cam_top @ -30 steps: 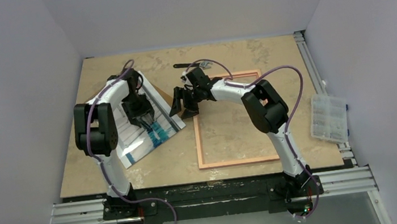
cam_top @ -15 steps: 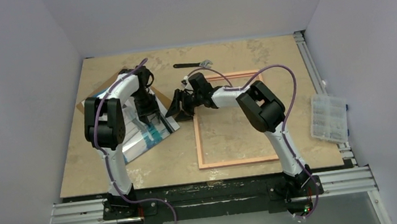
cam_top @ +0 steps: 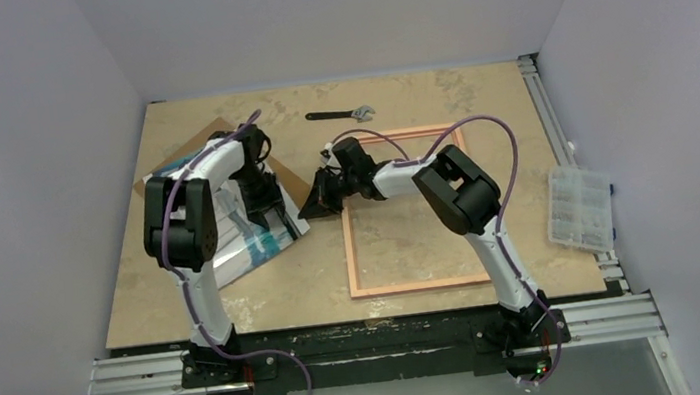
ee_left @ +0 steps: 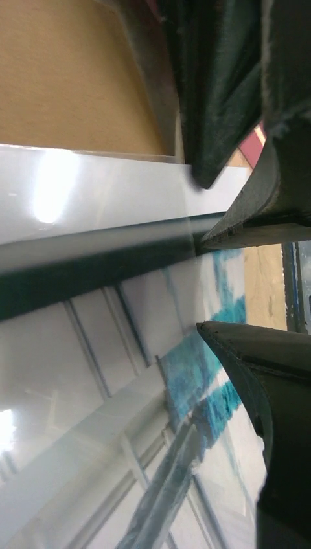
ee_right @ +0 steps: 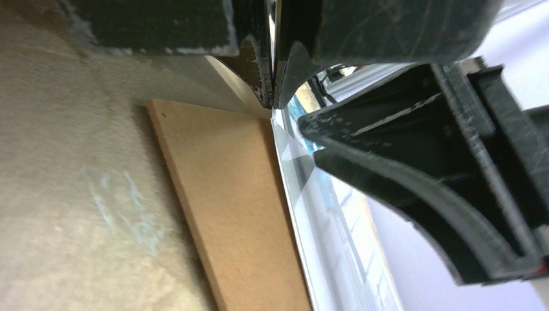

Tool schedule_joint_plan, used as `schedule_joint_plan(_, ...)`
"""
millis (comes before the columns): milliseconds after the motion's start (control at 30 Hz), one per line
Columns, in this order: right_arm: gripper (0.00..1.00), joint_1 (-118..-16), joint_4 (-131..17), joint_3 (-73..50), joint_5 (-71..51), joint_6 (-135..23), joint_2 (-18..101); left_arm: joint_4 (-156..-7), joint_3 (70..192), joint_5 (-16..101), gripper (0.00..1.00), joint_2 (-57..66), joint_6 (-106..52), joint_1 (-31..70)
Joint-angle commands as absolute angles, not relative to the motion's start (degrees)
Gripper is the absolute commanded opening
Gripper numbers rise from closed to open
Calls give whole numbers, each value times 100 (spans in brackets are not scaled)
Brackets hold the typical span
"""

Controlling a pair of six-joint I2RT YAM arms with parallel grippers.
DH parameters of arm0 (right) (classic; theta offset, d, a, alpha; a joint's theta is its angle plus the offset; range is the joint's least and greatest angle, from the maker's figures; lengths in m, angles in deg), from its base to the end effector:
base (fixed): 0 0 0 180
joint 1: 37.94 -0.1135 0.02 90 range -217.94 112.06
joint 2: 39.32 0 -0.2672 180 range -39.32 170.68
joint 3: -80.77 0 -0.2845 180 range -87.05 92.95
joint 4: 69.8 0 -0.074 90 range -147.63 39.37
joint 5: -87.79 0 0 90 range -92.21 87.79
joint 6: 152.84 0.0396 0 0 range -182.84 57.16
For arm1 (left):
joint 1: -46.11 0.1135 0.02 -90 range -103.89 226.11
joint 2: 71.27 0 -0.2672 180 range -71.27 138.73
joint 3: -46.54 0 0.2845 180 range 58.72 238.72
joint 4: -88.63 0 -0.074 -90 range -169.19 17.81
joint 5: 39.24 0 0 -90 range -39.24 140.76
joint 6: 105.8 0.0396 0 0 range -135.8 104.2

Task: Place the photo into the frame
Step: Move the photo to the center of the board.

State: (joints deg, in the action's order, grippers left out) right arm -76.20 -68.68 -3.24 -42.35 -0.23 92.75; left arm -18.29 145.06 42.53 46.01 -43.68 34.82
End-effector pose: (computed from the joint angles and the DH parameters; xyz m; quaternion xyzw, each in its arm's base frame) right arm 0.3862 0.3371 0.0813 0.0283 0.8546 0.5177 0.0291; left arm 0.3992 -0.0855 0.1464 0.1450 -0.9867 0.0622 0.0391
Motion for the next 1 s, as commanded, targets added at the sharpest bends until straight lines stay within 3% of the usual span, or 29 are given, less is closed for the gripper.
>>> schedule_joint_plan(0,0,-7652,-7071,-572,-4424,-153,8889,-2323,14042,3853,44,3568,-4436,3459)
schedule_joint_plan(367,0,-7470,-6989,-2120,-4390,-487,7132,-2900,12781,3616,47,1256,-5051,3452)
schedule_joint_plan(700,0,-7553,-5372,-3707,-3673,-1663,4904,-3295,11494,3613,47,27,-5605,3319)
schedule_joint_plan(733,3,-7604,-5278,-3828,-3668,-1732,4701,-3274,11473,3636,47,20,-5592,3312)
schedule_joint_plan(767,13,-7656,-5152,-3917,-3616,-1840,4449,-3272,11458,3643,47,23,-5584,3310)
schedule_joint_plan(800,29,-7700,-4805,-3950,-3492,-2032,4298,-3274,11446,3646,47,33,-5581,3298)
schedule_joint_plan(867,48,-7718,-4193,-3901,-3123,-2405,4028,-3280,11408,3730,47,68,-5586,3241)
schedule_joint_plan(967,61,-7714,-3665,-3743,-2514,-2717,3837,-3394,11268,3840,47,133,-5648,3165)
